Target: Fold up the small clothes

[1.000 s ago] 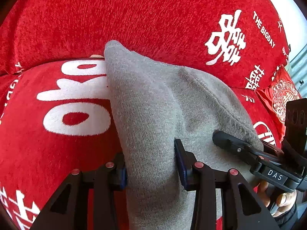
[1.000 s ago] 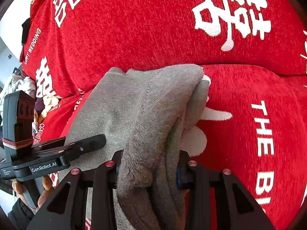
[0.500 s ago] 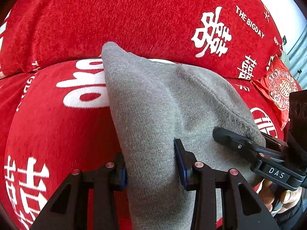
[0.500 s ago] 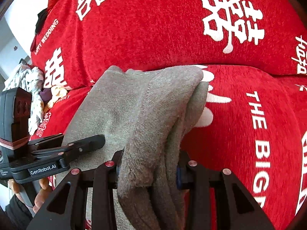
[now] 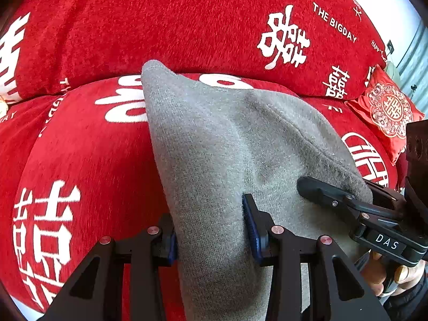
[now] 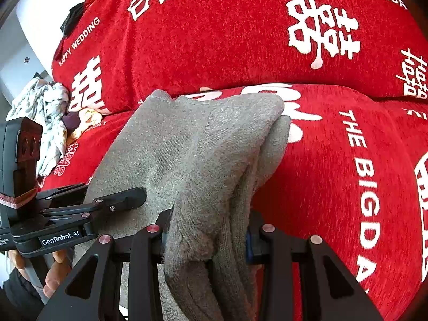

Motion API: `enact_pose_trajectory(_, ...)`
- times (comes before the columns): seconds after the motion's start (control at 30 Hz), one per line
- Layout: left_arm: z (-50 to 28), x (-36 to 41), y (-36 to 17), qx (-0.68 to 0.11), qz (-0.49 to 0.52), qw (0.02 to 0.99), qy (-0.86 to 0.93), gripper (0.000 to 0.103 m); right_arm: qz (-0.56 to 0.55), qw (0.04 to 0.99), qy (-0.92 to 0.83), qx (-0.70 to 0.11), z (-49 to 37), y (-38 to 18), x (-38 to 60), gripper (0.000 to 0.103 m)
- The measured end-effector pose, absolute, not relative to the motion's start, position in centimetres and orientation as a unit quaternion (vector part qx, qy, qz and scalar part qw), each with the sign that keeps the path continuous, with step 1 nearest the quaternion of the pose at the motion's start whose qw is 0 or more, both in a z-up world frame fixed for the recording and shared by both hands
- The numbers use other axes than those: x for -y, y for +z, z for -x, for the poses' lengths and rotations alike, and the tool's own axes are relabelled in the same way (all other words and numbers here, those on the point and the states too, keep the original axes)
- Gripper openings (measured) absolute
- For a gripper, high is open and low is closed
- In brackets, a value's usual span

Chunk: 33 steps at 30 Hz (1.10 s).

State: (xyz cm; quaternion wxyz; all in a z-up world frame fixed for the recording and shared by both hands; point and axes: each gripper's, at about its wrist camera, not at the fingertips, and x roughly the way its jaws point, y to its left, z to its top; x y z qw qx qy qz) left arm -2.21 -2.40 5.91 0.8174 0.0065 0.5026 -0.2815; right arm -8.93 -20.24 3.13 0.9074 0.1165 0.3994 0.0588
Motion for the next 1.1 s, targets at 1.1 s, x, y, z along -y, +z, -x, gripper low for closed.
enact_pose_trajectory(1.1,6.9,-0.2,4.2,-0.475,-0.072,0.86,-0.171,0.077,-0.017,0.926,0.112,-0.359,17.0,0.7,14.9,0.059)
